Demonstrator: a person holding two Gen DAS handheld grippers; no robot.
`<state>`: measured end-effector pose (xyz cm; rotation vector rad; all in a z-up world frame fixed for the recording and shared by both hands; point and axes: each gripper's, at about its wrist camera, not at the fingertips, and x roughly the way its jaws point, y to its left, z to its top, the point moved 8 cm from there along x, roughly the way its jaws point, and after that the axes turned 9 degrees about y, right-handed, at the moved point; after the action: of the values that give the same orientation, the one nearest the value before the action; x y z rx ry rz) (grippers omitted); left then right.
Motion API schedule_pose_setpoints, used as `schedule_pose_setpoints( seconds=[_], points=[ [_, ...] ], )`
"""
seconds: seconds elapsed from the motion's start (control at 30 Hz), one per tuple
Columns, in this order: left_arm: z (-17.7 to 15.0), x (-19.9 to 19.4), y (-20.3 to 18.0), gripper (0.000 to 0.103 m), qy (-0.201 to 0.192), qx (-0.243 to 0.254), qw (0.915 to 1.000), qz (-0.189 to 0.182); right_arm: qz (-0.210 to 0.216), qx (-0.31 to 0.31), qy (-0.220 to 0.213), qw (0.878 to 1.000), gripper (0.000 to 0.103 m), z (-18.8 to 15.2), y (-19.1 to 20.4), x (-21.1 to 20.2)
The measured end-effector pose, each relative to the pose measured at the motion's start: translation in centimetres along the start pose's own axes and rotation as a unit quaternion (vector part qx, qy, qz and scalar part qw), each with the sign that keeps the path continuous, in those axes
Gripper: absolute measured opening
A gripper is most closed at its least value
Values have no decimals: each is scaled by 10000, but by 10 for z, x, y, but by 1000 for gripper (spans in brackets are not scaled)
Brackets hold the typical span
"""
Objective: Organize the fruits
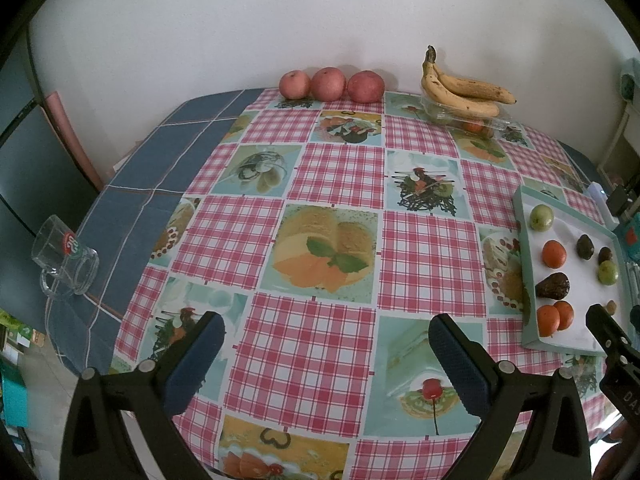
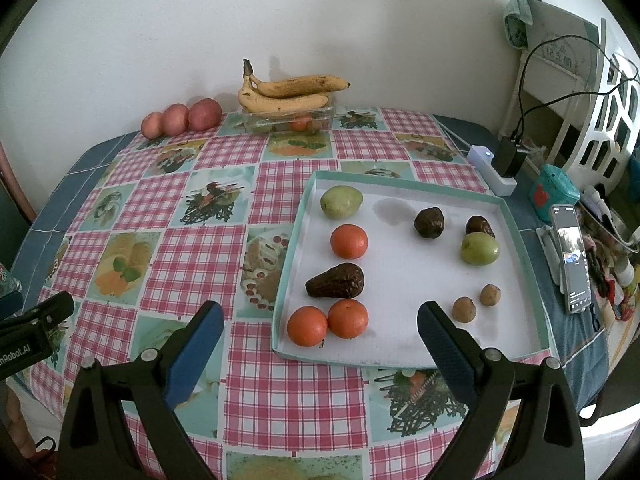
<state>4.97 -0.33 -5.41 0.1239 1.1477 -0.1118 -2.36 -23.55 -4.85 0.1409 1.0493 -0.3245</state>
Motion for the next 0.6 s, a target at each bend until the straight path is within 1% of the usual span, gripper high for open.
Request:
schedule_pose_setpoints(
  seconds=[0.6],
  points=[
    [-2,2,0,103,31,17,10000,31,7,-2,11,10000,97,0,0,1]
  ],
)
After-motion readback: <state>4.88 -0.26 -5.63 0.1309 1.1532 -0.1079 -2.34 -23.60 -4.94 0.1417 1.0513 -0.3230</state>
